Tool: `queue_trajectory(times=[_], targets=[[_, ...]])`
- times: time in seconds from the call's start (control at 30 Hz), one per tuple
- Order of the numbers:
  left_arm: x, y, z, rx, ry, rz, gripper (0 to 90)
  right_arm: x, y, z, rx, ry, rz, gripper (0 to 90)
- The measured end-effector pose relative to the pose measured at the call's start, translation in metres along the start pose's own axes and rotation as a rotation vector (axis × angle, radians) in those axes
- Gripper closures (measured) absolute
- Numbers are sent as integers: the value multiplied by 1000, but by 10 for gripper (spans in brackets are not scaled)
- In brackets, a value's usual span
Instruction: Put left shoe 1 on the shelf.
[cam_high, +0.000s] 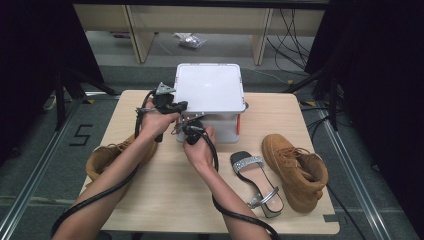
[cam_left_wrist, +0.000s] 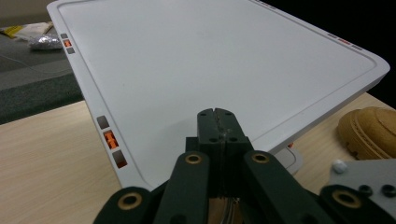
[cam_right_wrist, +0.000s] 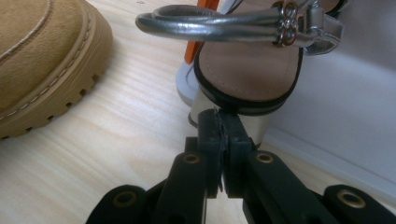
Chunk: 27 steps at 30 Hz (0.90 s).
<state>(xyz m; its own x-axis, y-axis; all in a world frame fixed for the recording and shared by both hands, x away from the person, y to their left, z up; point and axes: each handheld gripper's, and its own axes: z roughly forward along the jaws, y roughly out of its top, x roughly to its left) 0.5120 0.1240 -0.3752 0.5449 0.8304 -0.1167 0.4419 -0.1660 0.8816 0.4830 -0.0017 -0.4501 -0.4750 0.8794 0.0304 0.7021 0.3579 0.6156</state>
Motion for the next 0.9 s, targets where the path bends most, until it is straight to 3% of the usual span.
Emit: queue_trajectory(times=[0.3,0.63,0.73,0.9], targets=[[0,0,0,0,0,-3,899,0,3,10,-5,-8,-3,884],[0,0,-1,2,-1,-7,899,1,-7,13,-26,21,7,793],[0,0,-1,2,1,-3,899,-2,-11,6,-32,8,-9,845],[0,0,0,1,2,-5,899,-9,-13,4,-39,-13,9,900]])
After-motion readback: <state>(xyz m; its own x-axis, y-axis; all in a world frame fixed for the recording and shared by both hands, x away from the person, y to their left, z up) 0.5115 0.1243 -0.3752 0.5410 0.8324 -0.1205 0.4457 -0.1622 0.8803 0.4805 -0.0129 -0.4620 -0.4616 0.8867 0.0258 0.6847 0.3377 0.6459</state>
